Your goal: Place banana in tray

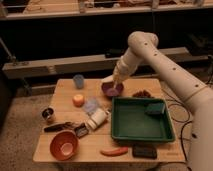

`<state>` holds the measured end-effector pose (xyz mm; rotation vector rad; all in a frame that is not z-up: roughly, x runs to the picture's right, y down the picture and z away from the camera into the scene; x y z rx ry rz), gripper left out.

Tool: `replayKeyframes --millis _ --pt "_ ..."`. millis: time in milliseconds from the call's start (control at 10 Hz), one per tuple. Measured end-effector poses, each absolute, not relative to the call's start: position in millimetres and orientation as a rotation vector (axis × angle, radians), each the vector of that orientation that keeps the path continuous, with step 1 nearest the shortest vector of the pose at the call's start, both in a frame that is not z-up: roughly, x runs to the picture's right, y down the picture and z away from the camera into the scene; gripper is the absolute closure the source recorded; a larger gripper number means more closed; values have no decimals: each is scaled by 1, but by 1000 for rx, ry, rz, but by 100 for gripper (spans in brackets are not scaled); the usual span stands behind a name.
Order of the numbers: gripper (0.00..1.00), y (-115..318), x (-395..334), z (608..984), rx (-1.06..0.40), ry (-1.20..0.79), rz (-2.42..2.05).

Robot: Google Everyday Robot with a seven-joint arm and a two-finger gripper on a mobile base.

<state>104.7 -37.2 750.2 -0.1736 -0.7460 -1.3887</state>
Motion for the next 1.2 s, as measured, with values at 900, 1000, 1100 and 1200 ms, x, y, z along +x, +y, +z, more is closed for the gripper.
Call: replayKeyframes --millis 900,1000,1100,1200 --pt "100 40 186 682 -160 -1011 -1635" --pt "100 41 184 683 -160 -1015 -1636" --pt "100 42 183 683 -160 -1019 -1640" --pt "100 48 180 684 -156 -1028 -1661"
